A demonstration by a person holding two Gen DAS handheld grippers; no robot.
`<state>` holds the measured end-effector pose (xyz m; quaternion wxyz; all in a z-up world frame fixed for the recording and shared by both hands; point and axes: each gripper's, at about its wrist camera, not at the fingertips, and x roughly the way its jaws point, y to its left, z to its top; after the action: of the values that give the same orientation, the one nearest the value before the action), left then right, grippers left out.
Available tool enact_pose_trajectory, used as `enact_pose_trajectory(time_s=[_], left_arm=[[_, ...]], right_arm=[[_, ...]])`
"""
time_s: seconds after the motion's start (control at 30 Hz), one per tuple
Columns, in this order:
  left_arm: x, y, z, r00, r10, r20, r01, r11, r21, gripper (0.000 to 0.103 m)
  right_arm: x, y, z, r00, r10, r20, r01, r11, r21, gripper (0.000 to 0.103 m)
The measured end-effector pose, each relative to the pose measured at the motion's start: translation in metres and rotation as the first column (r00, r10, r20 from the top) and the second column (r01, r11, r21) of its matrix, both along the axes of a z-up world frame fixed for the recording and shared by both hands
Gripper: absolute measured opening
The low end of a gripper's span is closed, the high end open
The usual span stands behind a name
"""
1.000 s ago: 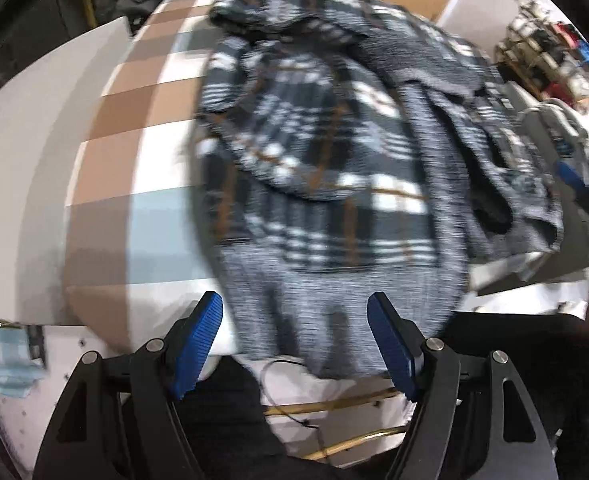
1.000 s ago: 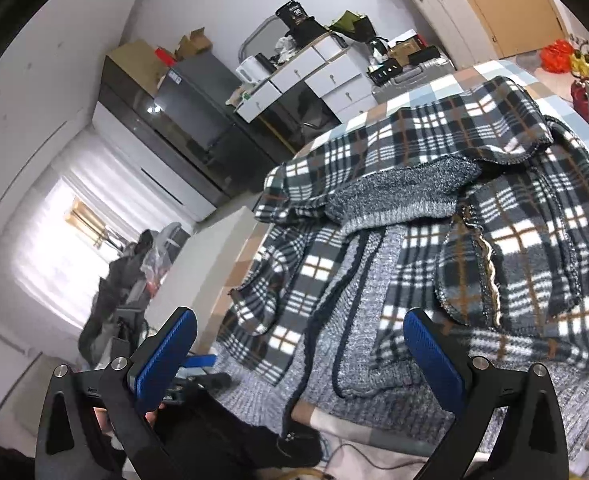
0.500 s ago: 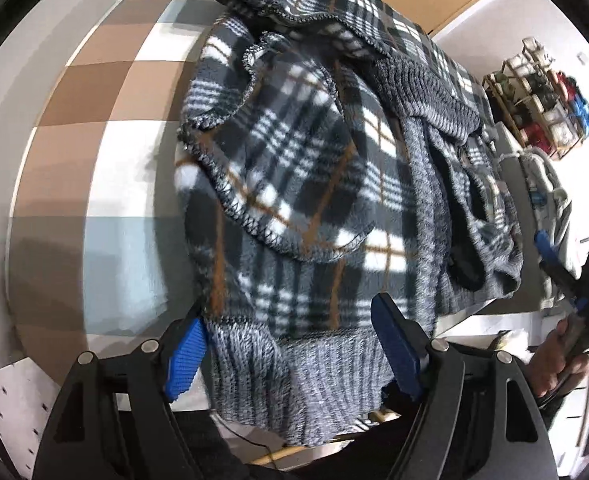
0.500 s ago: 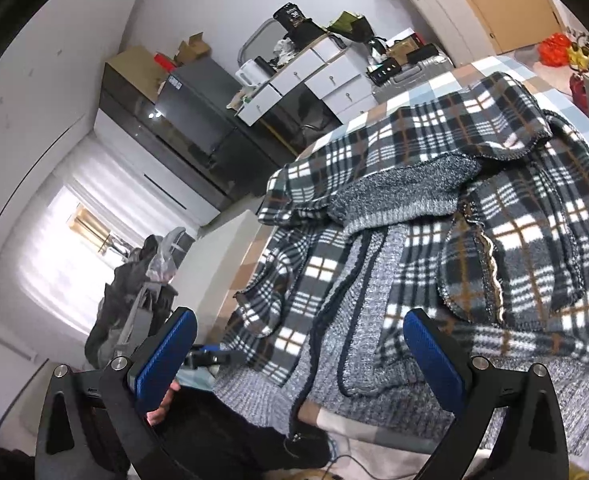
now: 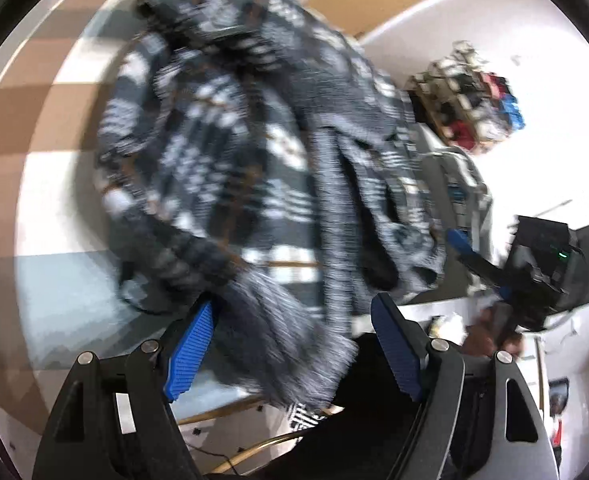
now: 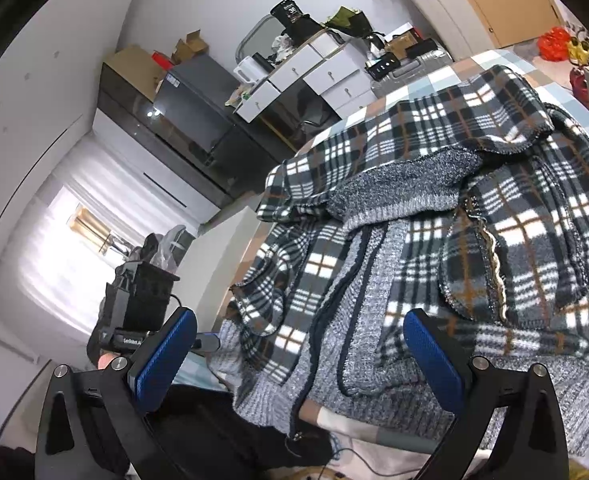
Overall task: Fold large clothes
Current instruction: 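Pull the jacket hem with the left gripper while the right gripper moves over the jacket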
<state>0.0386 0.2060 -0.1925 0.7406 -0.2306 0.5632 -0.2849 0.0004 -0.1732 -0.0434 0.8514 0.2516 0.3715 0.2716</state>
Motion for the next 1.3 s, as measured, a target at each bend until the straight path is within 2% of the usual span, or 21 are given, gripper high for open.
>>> enact_pose_trajectory(time_s=[0.1, 0.2, 0.3, 0.43, 0.57, 0.6, 0.63, 0.67, 0.7, 0.73, 0.8, 0.9, 0.97, 1.1, 1.23, 1.3], left_arm=[[-0.004, 0.006, -0.011, 0.998, 0.036, -0.052, -0.030, 0.994, 0.108, 0.074], [-0.010, 0.005, -0.010, 0.999, 0.029, -0.034, -0.025, 0.993, 0.118, 0.075], [-0.011, 0.000, -0.011, 1.000, 0.012, -0.029, -0.009, 0.994, 0.110, 0.075], [-0.012, -0.001, -0.011, 0.999, 0.026, -0.038, -0.026, 1.000, 0.013, 0.074], [-0.015, 0.005, -0.007, 0.999, 0.038, 0.000, -0.038, 0.999, -0.010, 0.054], [-0.016, 0.007, -0.006, 0.999, 0.039, 0.006, -0.039, 0.999, -0.016, 0.043], [-0.017, 0.011, -0.005, 0.999, 0.047, 0.015, -0.047, 0.999, -0.025, 0.023], [-0.017, 0.013, -0.005, 0.998, 0.056, 0.021, -0.055, 0.998, -0.033, 0.011], [-0.016, 0.017, -0.007, 0.998, 0.064, 0.017, -0.063, 0.997, -0.048, 0.003], [-0.015, 0.021, -0.011, 0.997, 0.071, 0.000, -0.071, 0.994, -0.081, 0.003], [-0.010, 0.023, -0.018, 0.996, 0.080, -0.030, -0.083, 0.991, -0.101, 0.003], [-0.009, 0.019, -0.019, 0.997, 0.072, -0.043, -0.076, 0.991, -0.107, 0.003], [-0.011, 0.017, -0.018, 0.997, 0.061, -0.036, -0.065, 0.992, -0.105, 0.003], [-0.011, 0.018, -0.017, 0.998, 0.058, -0.038, -0.062, 0.991, -0.116, 0.003], [-0.011, 0.017, -0.017, 0.998, 0.052, -0.034, -0.055, 0.992, -0.110, 0.003], [-0.011, 0.015, -0.016, 0.998, 0.046, -0.030, -0.049, 0.993, -0.105, 0.003]], right_arm=[[-0.001, -0.002, 0.000, 1.000, -0.008, -0.002, 0.008, 1.000, 0.006, 0.103], [0.001, -0.003, -0.001, 1.000, -0.011, -0.006, 0.011, 1.000, 0.010, 0.103], [0.002, -0.002, -0.001, 1.000, -0.008, -0.007, 0.008, 1.000, 0.009, 0.103], [-0.001, -0.003, 0.003, 1.000, -0.017, 0.013, 0.017, 1.000, -0.005, 0.103], [-0.006, -0.035, 0.012, 0.996, -0.088, 0.032, 0.087, 0.996, 0.010, 0.103], [-0.007, -0.049, 0.012, 0.993, -0.113, 0.020, 0.113, 0.994, 0.004, 0.103], [-0.008, -0.059, 0.013, 0.991, -0.132, 0.006, 0.132, 0.991, -0.010, 0.103], [-0.008, -0.071, 0.012, 0.988, -0.156, -0.016, 0.155, 0.987, -0.039, 0.103], [-0.009, -0.087, 0.009, 0.979, -0.196, -0.050, 0.191, 0.977, -0.091, 0.103], [-0.010, -0.096, 0.007, 0.971, -0.227, -0.071, 0.217, 0.968, -0.124, 0.103], [-0.010, -0.118, -0.002, 0.947, -0.293, -0.131, 0.268, 0.946, -0.182, 0.103], [-0.004, -0.135, -0.024, 0.914, -0.316, -0.254, 0.261, 0.939, -0.225, 0.103], [-0.002, -0.139, -0.036, 0.899, -0.316, -0.305, 0.247, 0.938, -0.242, 0.103], [0.005, -0.138, -0.052, 0.893, -0.257, -0.369, 0.198, 0.962, -0.188, 0.103], [0.013, -0.138, -0.060, 0.894, -0.254, -0.369, 0.207, 0.965, -0.163, 0.103], [0.017, -0.134, -0.063, 0.901, -0.206, -0.381, 0.178, 0.978, -0.109, 0.103]])
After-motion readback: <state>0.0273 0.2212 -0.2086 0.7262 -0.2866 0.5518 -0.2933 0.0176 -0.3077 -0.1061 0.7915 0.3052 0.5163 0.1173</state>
